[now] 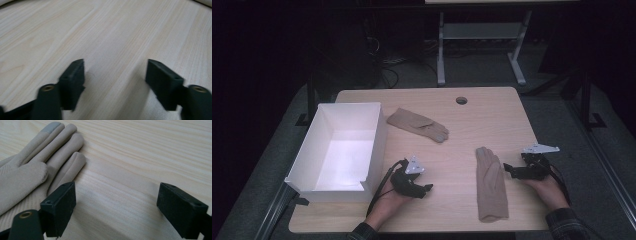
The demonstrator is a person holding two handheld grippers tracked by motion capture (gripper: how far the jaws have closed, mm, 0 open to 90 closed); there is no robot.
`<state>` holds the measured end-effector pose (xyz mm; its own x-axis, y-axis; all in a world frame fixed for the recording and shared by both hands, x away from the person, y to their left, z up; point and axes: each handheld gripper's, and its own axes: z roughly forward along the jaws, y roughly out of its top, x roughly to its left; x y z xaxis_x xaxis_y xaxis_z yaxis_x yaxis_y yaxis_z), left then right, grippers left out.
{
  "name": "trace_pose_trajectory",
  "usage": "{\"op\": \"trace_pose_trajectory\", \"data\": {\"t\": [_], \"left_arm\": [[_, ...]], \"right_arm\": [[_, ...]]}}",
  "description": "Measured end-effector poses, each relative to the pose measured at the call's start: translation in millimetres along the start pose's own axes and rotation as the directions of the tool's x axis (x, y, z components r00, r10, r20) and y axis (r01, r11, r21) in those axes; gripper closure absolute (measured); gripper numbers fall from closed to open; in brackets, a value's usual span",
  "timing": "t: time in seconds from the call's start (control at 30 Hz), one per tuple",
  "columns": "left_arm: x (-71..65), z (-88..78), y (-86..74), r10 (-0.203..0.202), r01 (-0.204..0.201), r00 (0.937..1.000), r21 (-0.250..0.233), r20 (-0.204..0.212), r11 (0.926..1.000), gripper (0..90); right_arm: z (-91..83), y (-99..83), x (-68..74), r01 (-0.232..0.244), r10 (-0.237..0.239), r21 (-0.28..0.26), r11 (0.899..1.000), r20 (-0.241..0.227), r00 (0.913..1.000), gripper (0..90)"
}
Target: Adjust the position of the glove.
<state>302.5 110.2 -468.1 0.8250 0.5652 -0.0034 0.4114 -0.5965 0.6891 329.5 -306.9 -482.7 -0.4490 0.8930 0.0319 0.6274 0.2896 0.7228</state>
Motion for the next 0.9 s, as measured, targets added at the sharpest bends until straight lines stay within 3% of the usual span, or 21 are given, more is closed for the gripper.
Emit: {"op": "trace_pose_trajectory", "data": {"t": [0.23, 0.27, 0.47, 0.67, 0.9], "left_arm": [[11.5, 0.8, 24.8, -0.017, 0.017, 0.9997, -0.007, -0.019, 0.9998, 63.2], [17.7, 2.7, 32.0, -0.028, 0.028, 0.9994, -0.008, -0.022, 0.9996, 71.1], [34.7, 12.9, 47.9, -0.058, 0.057, 0.9977, -0.018, -0.036, 0.9982, 85.7], [60.2, 28.5, 67.1, -0.070, 0.067, 0.9960, -0.057, -0.056, 0.9961, 89.5], [74.2, 41.8, 80.9, -0.062, 0.057, 0.9961, -0.068, -0.063, 0.9960, 89.6]], "right_arm": [[-0.1, 0.0, -0.2, 0.003, -0.003, 0.001, 1.000, -0.001, 1.0000, 15.3], [-0.1, 0.0, 0.0, 0.003, -0.003, 0.002, 1.000, -0.003, 1.0000, 15.4], [-0.1, -0.1, -0.1, 0.008, -0.008, 0.002, 1.000, -0.003, 1.0000, 15.4], [-0.1, -0.1, -0.1, 0.007, -0.007, 0.001, 1.000, -0.003, 1.0000, 15.4], [0.0, -0.1, -0.1, 0.008, -0.008, 0.002, 1.000, -0.003, 1.0000, 15.4]]}}
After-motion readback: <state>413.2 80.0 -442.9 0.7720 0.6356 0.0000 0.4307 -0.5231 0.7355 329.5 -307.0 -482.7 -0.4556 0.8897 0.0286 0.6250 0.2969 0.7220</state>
